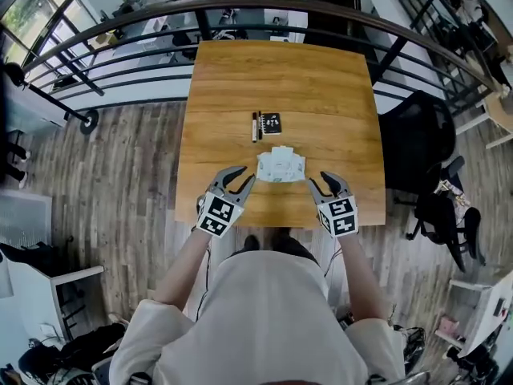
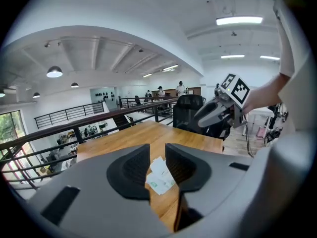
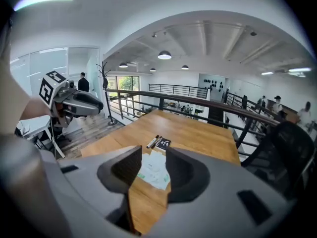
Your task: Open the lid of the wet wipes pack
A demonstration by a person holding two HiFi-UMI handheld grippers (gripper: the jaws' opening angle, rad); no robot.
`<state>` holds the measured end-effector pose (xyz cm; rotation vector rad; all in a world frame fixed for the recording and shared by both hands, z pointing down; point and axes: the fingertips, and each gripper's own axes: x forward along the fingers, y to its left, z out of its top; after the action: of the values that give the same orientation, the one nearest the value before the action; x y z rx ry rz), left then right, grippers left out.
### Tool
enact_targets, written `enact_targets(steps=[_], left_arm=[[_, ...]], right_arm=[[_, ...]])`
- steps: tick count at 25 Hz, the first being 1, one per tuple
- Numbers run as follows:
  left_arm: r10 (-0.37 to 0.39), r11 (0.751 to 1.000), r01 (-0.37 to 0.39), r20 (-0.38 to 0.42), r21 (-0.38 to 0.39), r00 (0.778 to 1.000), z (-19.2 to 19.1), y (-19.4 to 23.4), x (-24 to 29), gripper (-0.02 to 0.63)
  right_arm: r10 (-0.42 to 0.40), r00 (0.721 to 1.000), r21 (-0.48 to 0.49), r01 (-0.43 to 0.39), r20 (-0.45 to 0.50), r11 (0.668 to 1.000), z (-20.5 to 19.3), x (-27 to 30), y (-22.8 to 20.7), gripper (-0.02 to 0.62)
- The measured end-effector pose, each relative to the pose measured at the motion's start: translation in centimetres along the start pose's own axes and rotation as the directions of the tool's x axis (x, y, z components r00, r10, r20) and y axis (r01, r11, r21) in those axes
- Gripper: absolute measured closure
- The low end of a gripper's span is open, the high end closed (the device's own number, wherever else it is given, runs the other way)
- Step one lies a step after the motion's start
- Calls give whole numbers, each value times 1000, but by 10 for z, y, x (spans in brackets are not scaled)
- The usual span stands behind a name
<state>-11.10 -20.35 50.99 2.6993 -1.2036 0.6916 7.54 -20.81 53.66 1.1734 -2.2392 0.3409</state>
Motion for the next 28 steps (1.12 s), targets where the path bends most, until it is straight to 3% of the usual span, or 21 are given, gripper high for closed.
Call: enact_targets(steps=[10, 28], left_arm=[[15, 999, -11, 84, -40, 996, 24, -20, -62, 543], [146, 982, -123, 166, -142, 975, 79, -53, -87, 601]], right_arm=[[-44, 993, -48, 49, 113, 998, 27, -68, 37, 469], [-19, 969, -69, 37, 245, 997, 51, -130, -9, 581]])
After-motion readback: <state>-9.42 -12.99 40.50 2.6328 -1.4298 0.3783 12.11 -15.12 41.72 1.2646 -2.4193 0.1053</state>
